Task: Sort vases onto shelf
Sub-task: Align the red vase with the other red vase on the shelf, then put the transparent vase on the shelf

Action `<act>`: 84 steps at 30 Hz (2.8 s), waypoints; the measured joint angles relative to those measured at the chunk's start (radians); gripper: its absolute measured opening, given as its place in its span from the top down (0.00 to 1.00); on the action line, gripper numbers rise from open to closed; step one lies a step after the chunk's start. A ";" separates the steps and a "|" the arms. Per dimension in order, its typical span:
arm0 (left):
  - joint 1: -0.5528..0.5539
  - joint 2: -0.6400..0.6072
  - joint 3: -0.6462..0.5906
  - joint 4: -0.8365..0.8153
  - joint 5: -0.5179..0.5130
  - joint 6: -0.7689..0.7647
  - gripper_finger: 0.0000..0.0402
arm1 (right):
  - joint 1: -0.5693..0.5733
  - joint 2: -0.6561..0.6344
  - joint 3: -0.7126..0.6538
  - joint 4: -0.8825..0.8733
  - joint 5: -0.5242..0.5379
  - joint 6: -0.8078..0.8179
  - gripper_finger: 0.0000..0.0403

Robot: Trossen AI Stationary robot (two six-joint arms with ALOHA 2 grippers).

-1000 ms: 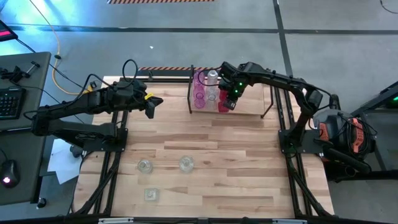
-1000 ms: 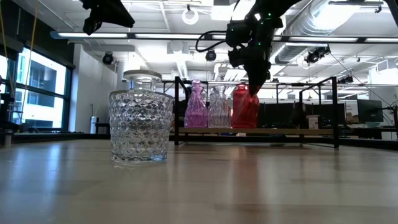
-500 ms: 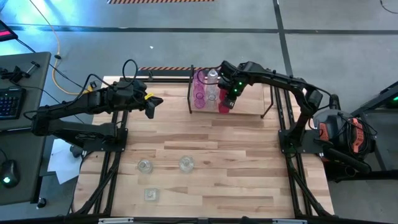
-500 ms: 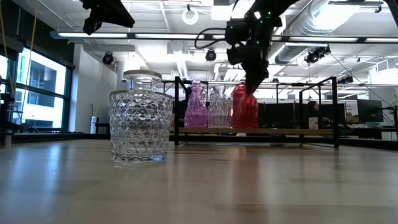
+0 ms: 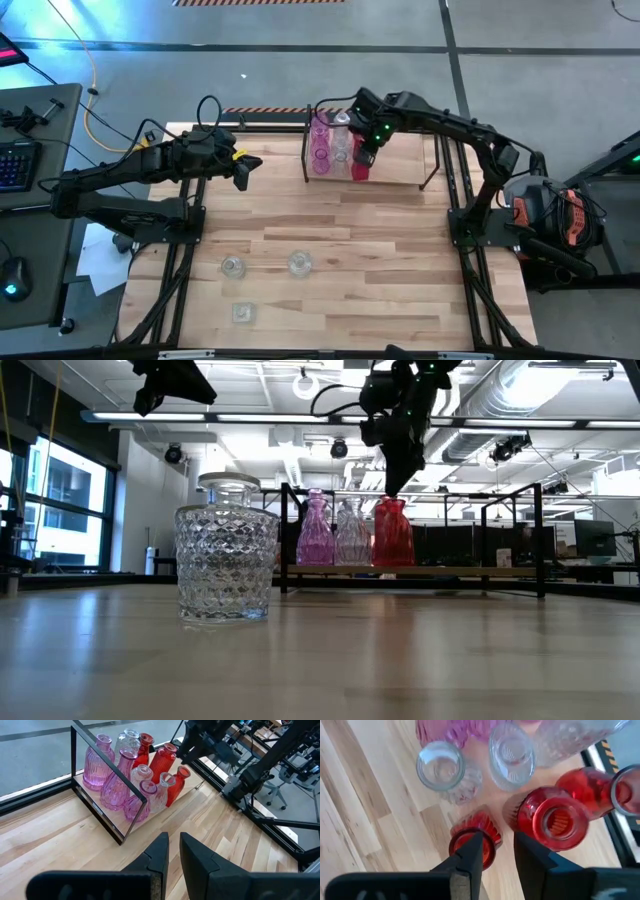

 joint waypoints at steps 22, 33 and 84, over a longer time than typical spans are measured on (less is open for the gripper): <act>-0.016 -0.001 0.001 -0.276 -0.008 -0.007 0.91 | 0.198 -0.039 0.216 -0.093 0.023 0.133 0.78; -0.159 -0.011 -0.111 -0.262 0.100 0.041 0.91 | 0.478 -0.038 0.004 0.255 -0.106 0.552 0.78; -0.669 0.279 -0.258 -0.293 0.357 -0.209 0.44 | 0.625 -0.040 -0.233 0.657 -0.021 0.765 0.78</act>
